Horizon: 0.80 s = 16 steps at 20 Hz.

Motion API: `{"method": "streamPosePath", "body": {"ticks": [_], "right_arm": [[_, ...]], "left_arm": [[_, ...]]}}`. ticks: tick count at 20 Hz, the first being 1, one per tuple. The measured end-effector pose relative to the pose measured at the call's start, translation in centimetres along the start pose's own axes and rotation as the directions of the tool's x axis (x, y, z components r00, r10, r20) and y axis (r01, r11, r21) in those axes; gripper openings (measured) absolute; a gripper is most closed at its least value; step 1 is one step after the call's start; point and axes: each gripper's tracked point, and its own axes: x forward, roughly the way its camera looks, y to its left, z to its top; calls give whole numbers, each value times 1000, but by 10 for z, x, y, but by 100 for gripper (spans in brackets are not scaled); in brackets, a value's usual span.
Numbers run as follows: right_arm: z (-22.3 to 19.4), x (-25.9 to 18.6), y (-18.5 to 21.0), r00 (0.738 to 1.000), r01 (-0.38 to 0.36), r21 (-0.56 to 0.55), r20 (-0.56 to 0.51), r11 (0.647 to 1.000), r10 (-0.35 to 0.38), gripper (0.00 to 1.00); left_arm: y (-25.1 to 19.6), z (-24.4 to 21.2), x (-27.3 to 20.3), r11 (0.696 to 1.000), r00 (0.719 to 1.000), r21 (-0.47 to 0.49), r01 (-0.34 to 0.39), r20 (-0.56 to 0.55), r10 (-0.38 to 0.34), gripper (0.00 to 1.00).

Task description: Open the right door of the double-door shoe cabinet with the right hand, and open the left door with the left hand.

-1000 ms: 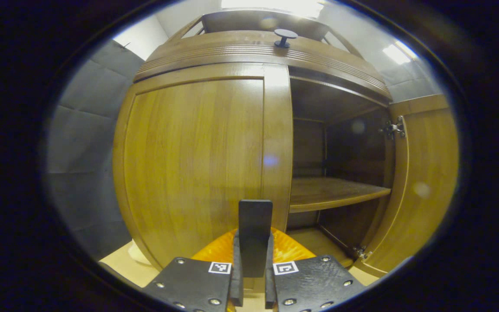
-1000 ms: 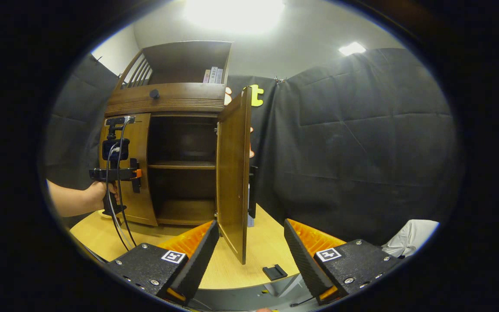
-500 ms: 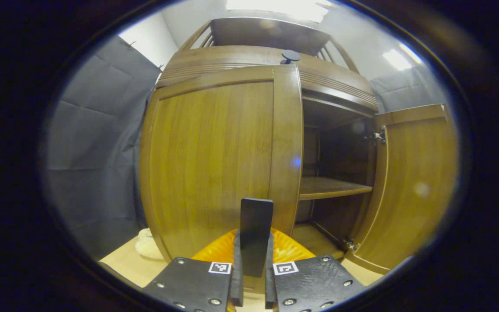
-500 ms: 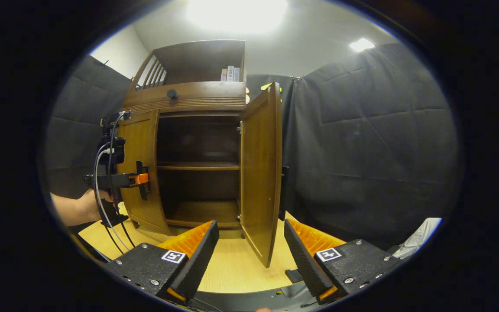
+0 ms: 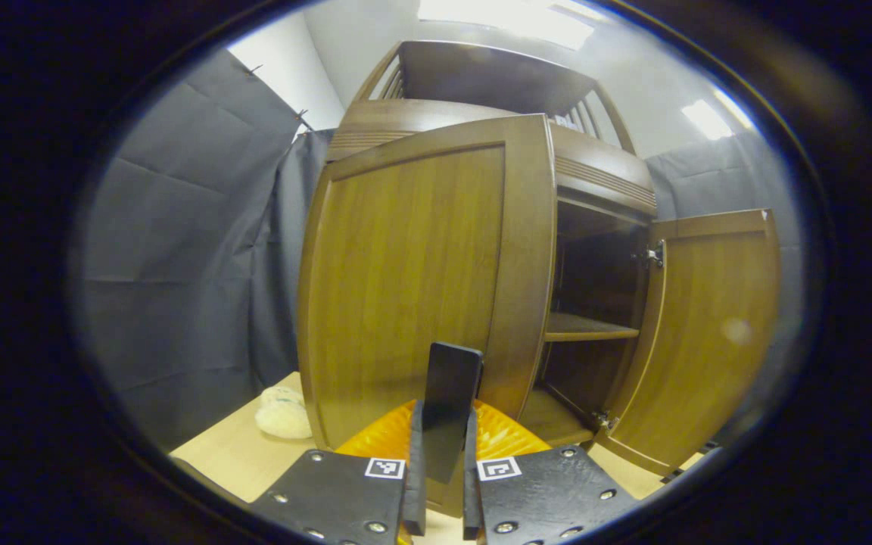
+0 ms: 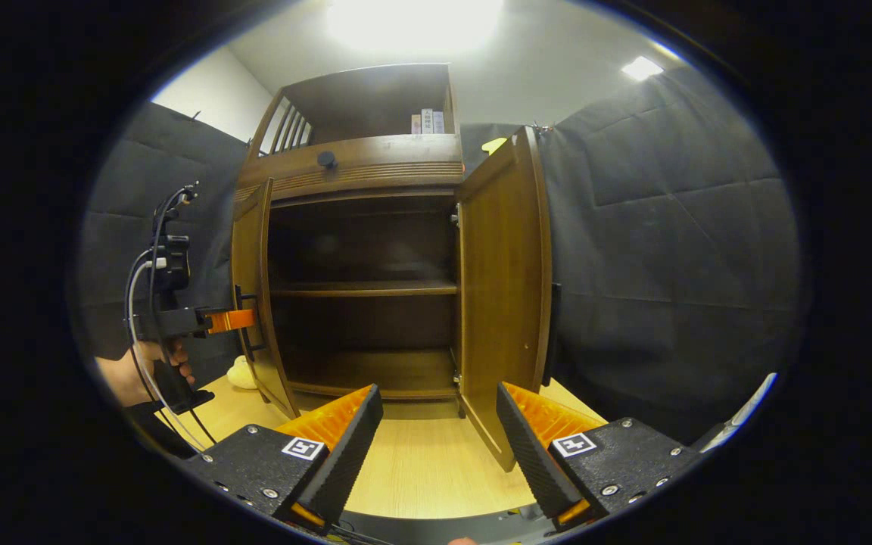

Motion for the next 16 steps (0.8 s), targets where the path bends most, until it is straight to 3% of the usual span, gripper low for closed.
{"method": "streamPosePath", "body": {"ticks": [11,16], "right_arm": [[3,24,41,996,-89,-3,3,996,89,94],[1,29,65,992,-124,-12,-3,992,124,94]], "left_arm": [[5,5,1,999,1000,-33,-26,-7,26,21],[2,6,2,997,997,-3,-75,6,75,22]]}}
